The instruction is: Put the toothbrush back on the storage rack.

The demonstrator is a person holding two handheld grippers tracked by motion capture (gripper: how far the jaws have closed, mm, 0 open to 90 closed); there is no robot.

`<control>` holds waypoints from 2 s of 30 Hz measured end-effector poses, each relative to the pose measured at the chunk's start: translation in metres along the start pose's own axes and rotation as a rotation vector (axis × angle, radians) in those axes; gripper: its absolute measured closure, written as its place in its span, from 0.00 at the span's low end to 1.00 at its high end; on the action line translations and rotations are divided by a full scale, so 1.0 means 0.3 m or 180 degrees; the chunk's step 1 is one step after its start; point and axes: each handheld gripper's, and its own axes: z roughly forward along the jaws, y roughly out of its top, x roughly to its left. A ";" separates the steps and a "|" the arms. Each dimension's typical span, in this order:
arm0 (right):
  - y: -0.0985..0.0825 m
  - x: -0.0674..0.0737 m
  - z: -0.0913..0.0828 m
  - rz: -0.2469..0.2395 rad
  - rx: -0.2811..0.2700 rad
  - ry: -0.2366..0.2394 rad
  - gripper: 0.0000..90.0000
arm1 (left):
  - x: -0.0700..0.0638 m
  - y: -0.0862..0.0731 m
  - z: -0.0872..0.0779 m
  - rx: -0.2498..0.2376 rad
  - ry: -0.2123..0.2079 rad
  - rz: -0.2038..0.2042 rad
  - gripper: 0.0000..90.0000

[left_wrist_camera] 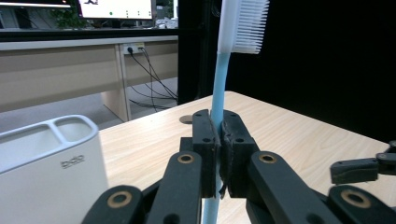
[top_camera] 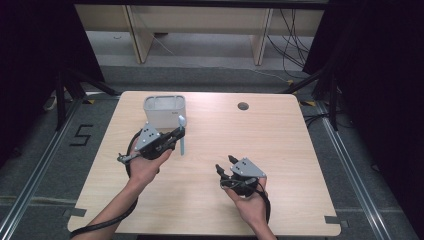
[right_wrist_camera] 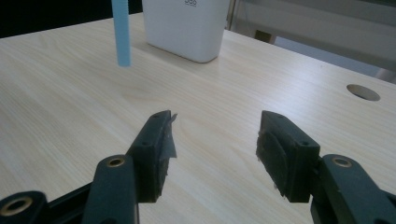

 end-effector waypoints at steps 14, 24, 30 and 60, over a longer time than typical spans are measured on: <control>-0.021 -0.012 -0.018 -0.0020 -0.0012 -0.0133 0.50 | 0.056 0.008 -0.040 -0.0074 0.0148 0.0083 0.94; -0.046 -0.027 -0.032 0.0053 0.0038 -0.0189 0.48 | 0.087 0.015 -0.058 -0.0099 0.0274 0.0051 0.95; -0.058 -0.049 -0.051 0.0011 0.0088 -0.0217 0.48 | 0.105 0.018 -0.066 -0.0104 0.0330 0.0065 0.94; -0.117 -0.094 -0.106 0.0088 0.0100 -0.0359 0.46 | 0.191 0.043 -0.073 -0.0173 0.0584 0.0043 0.94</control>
